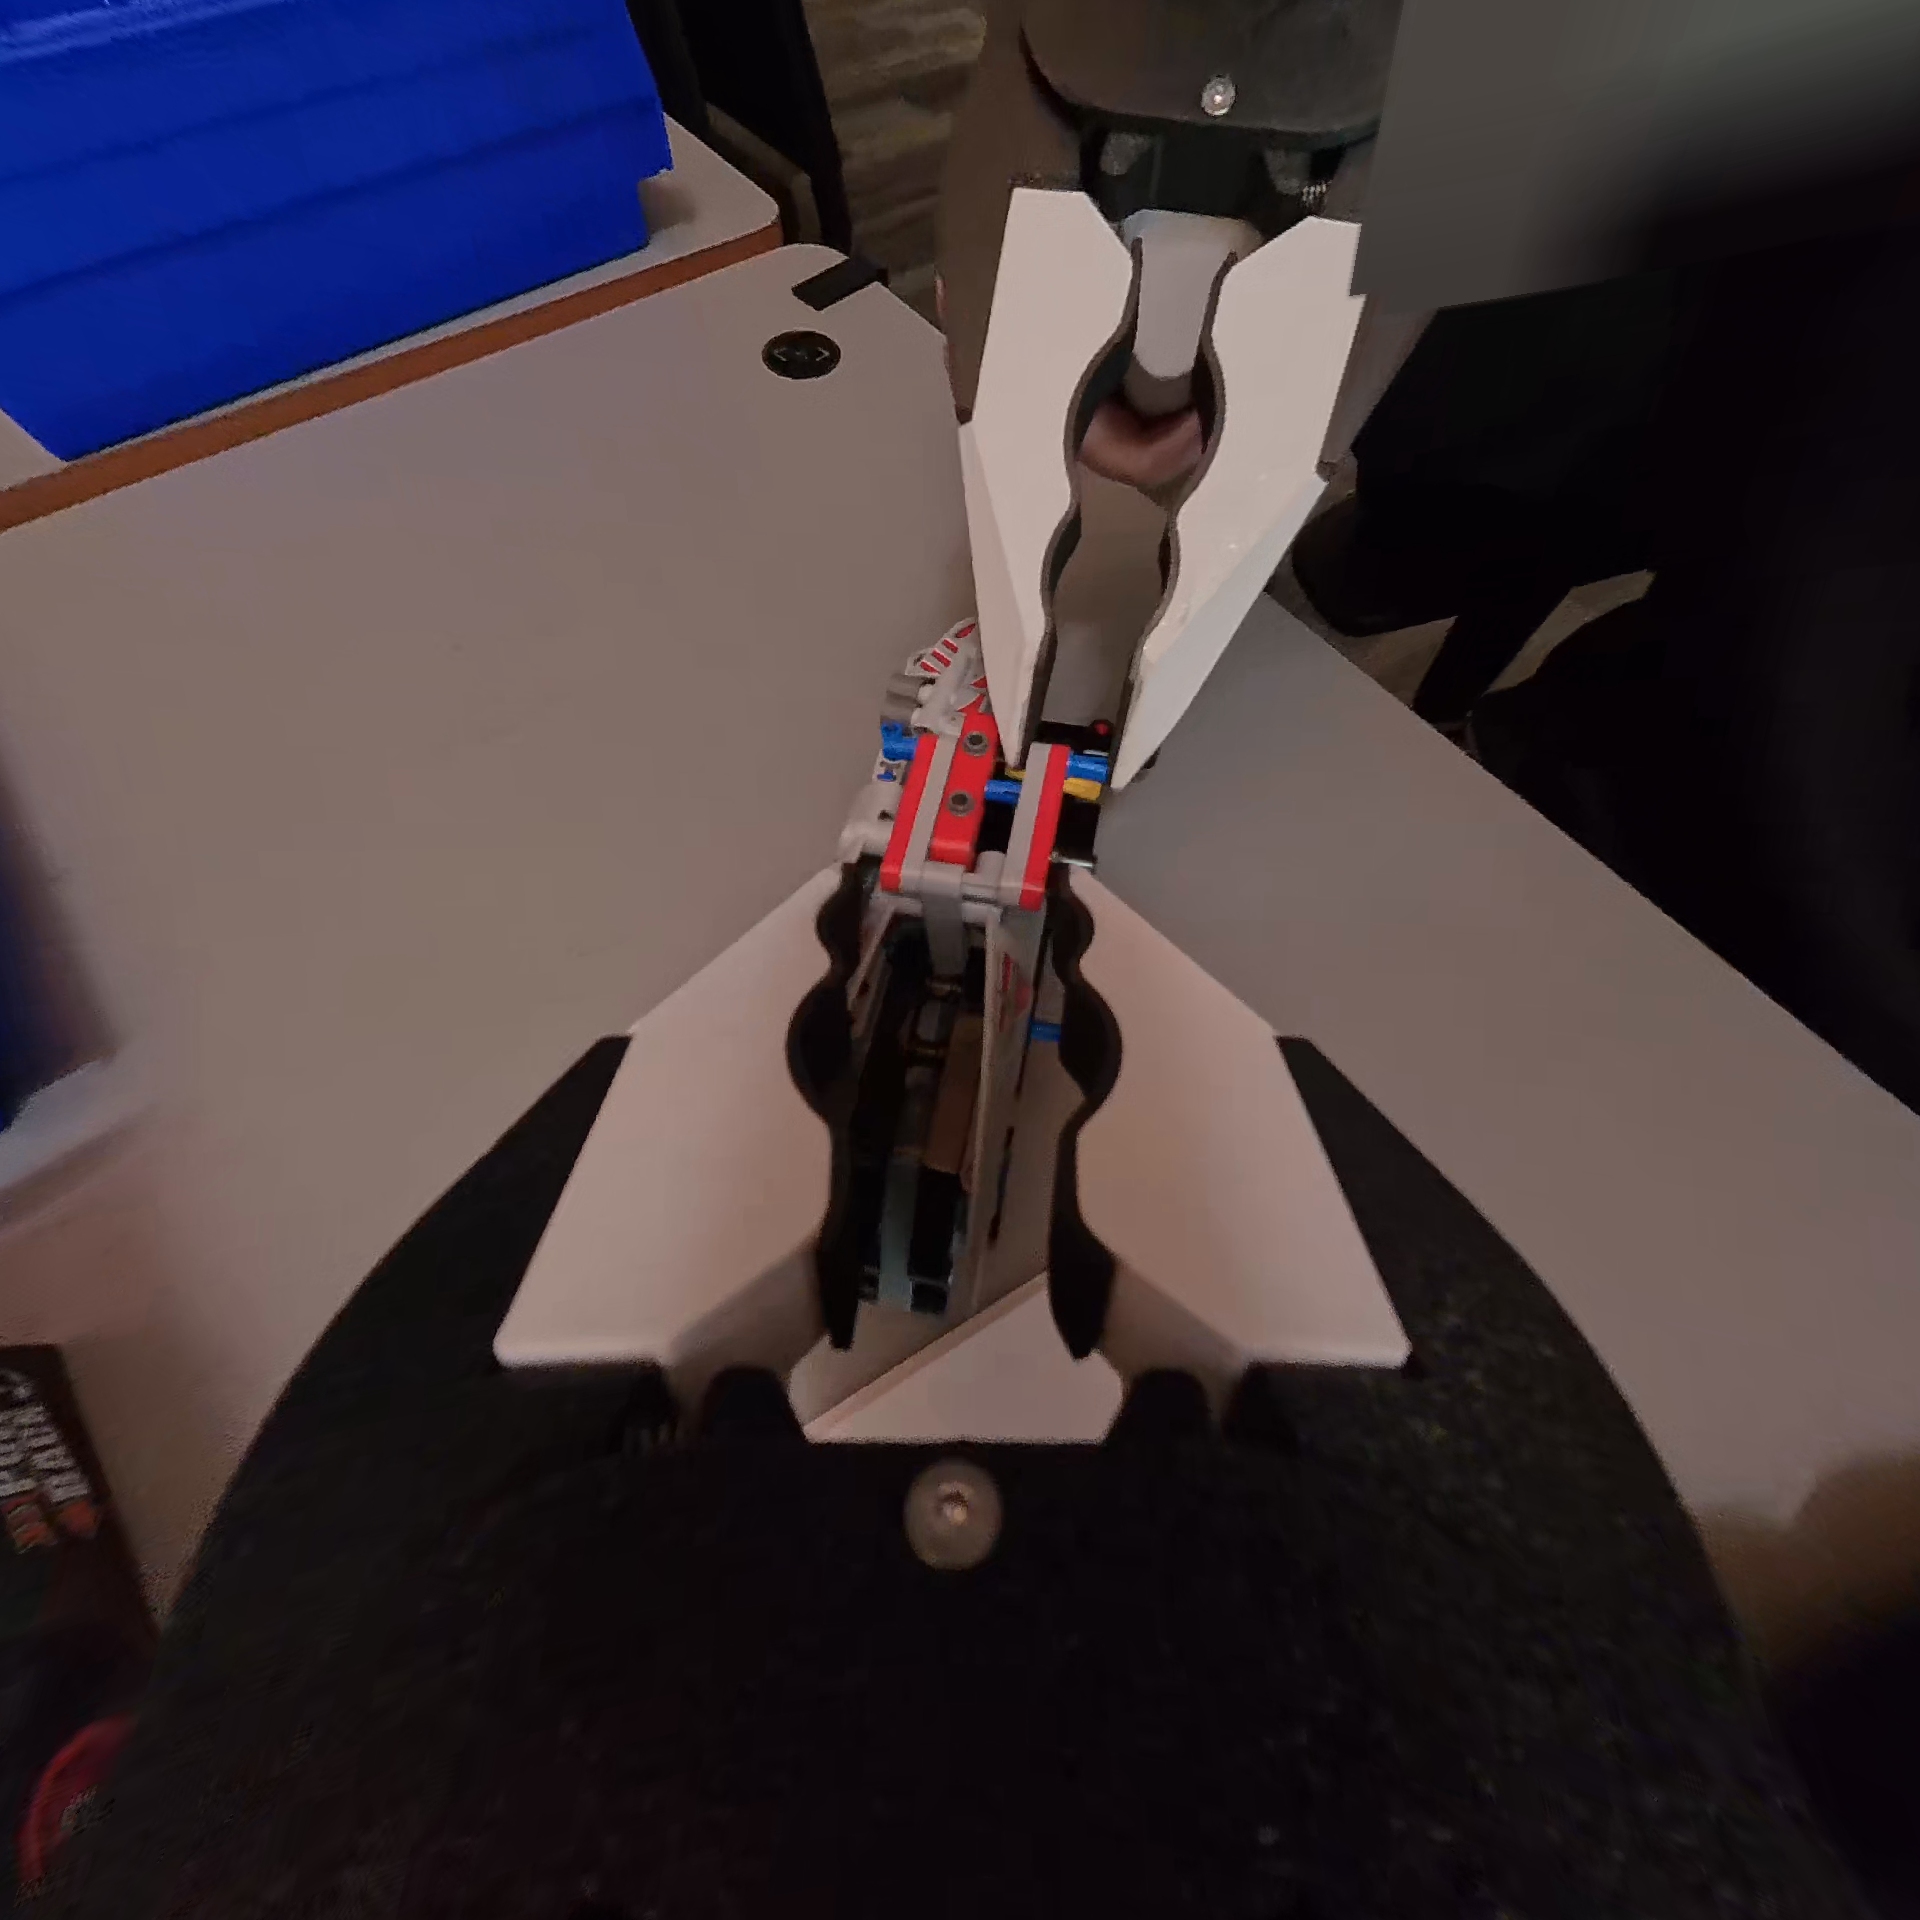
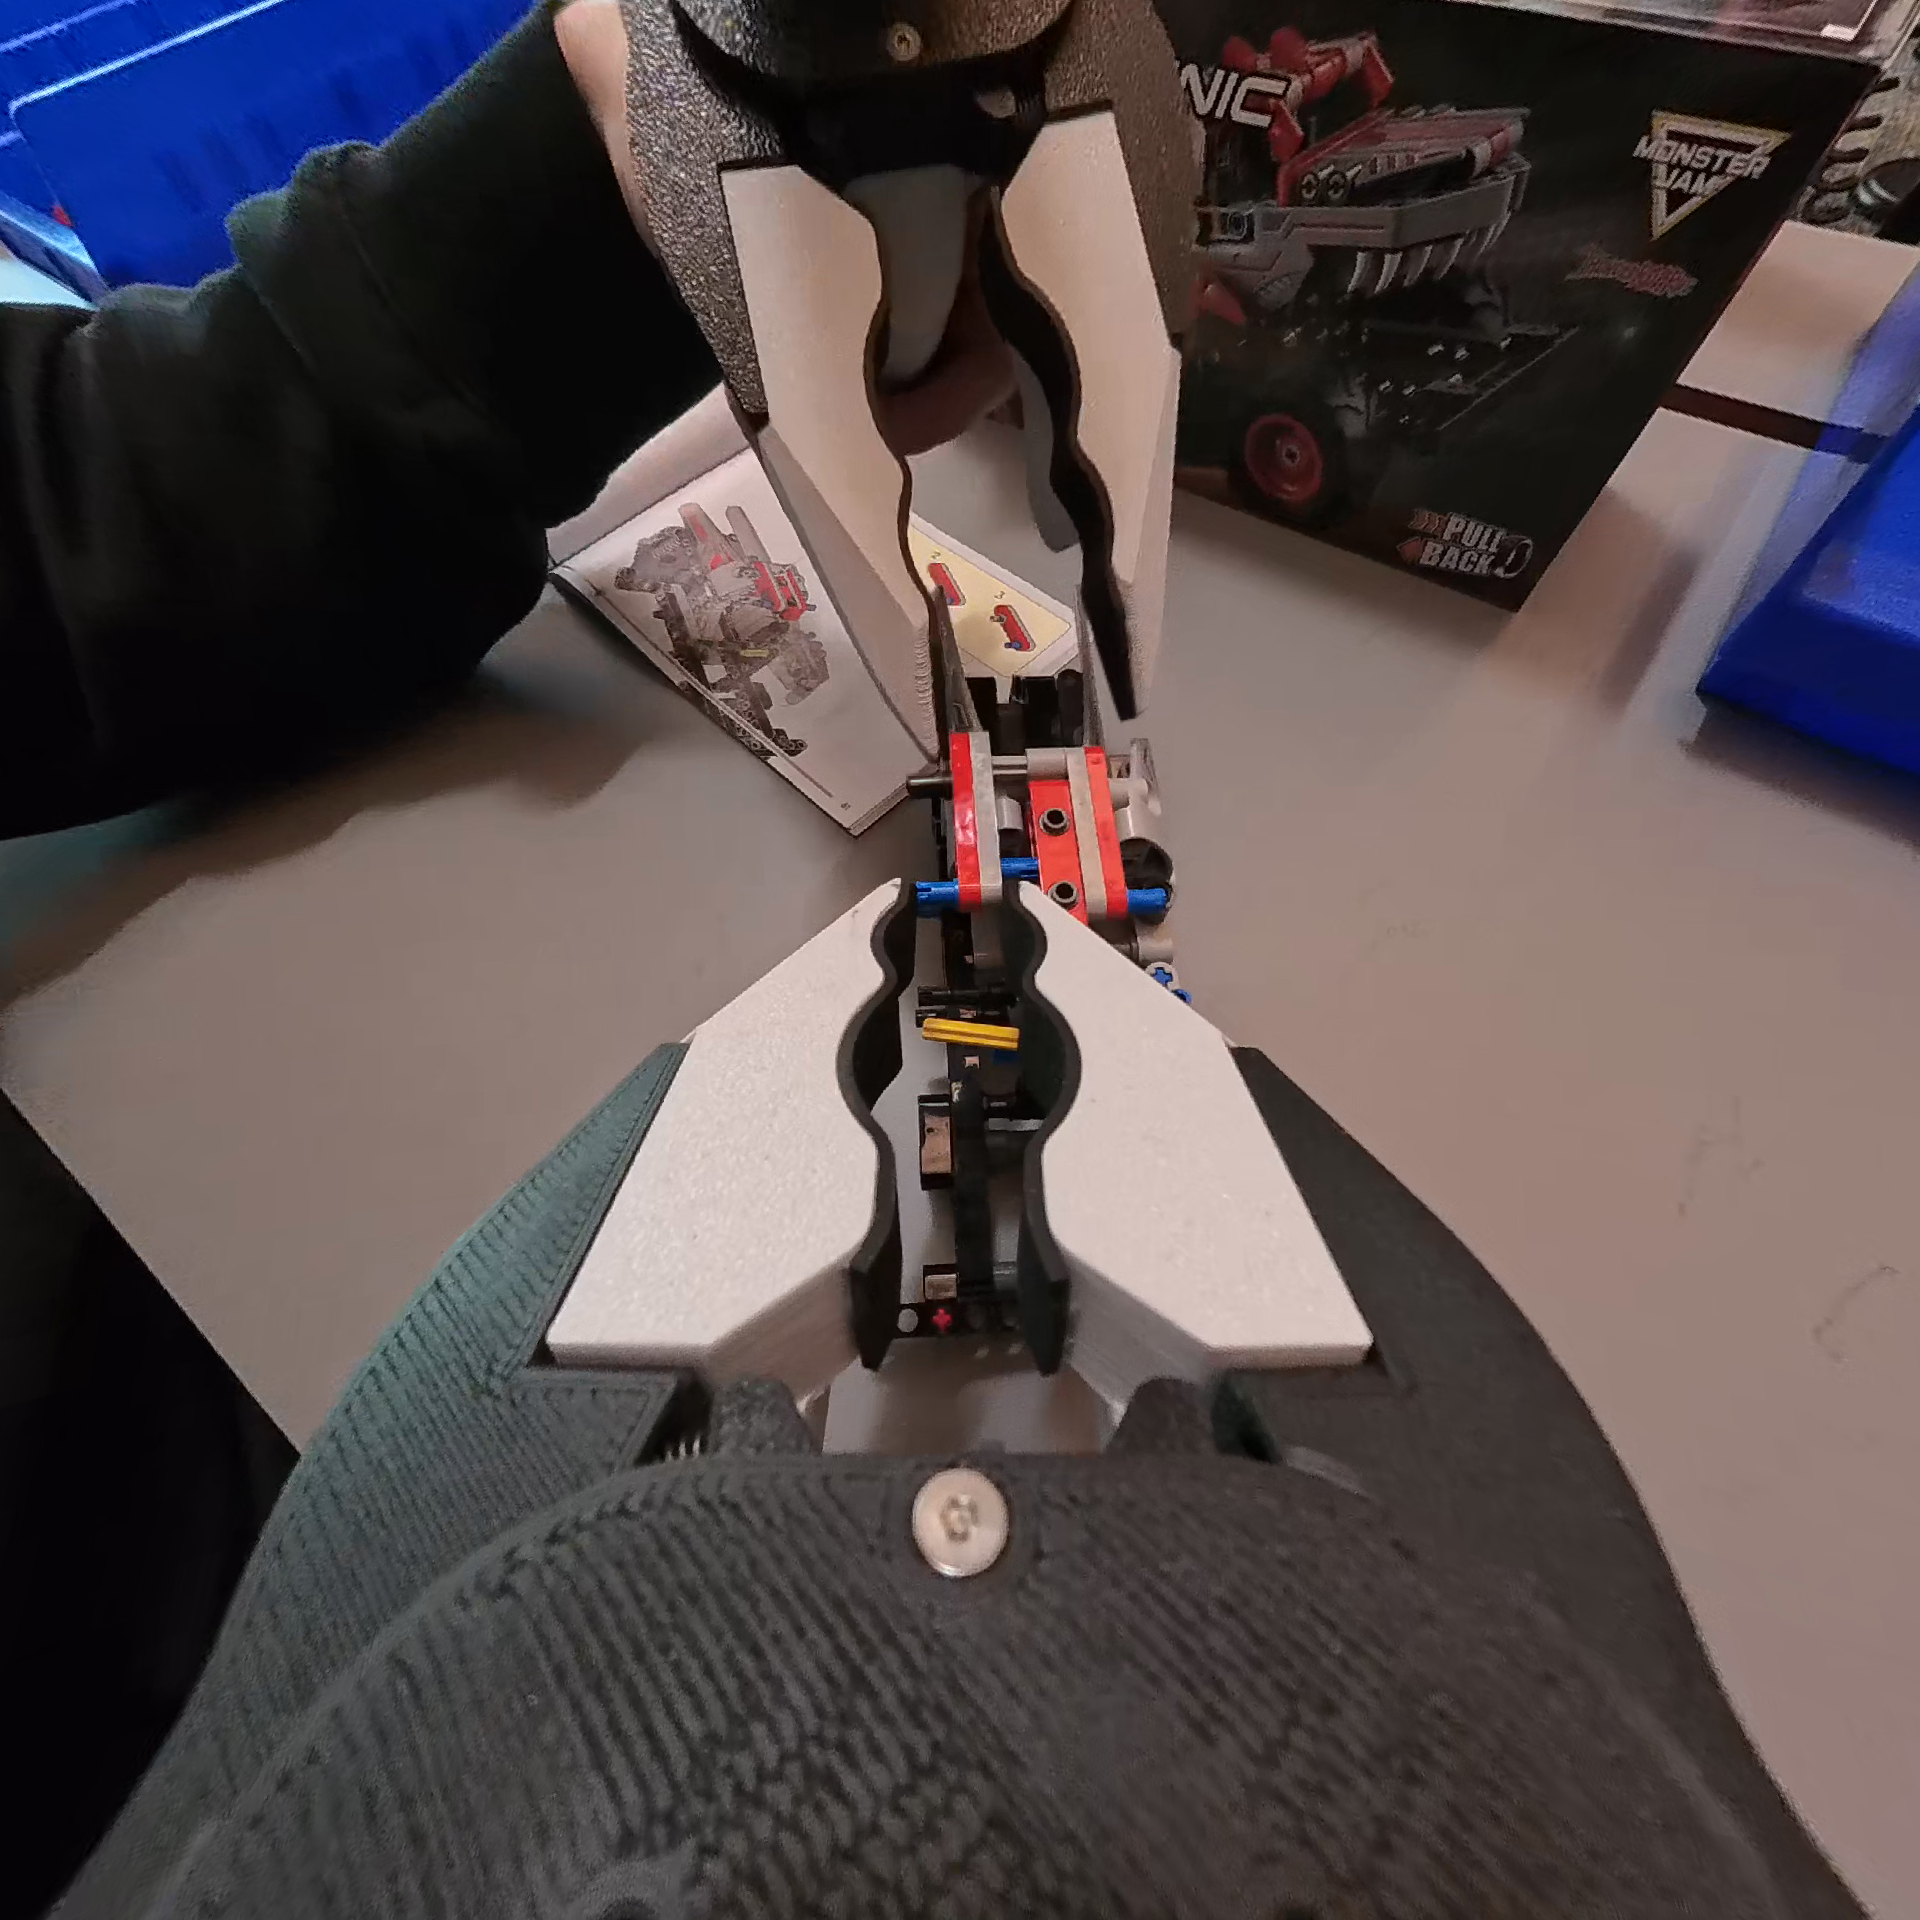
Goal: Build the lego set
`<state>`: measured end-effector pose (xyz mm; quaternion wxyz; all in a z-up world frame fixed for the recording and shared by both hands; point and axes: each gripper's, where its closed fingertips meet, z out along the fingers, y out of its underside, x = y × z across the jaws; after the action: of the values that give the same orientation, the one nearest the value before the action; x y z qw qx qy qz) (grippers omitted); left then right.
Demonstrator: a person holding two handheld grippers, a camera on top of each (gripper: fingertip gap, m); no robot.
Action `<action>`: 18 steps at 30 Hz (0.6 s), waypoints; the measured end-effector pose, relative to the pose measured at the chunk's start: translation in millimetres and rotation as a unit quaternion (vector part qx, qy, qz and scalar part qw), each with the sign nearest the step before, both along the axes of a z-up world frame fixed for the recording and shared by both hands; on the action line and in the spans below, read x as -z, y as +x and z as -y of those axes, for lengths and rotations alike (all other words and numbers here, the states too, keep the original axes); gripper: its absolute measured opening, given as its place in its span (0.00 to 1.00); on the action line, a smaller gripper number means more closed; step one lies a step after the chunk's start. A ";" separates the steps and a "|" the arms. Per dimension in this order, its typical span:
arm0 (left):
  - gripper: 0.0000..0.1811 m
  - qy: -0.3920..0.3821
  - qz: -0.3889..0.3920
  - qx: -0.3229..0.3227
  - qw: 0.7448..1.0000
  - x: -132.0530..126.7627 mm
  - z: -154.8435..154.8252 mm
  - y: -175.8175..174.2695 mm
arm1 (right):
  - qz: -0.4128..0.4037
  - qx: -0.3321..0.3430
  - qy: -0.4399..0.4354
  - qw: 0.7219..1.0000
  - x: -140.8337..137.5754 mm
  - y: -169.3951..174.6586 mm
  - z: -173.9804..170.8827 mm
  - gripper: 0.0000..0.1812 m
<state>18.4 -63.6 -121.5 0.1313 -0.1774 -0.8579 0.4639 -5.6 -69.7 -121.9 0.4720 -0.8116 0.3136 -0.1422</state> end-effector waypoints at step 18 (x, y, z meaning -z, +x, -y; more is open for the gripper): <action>0.19 -0.021 -0.058 0.012 0.998 7.9 2.3 0.4 | 0.003 0.015 0.004 1.000 -0.2 3.1 2.0 0.08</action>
<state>18.8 -65.9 -129.3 0.1823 -0.1634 -0.8367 0.4899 -2.5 -71.7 -121.7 0.4737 -0.8048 0.3245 -0.1503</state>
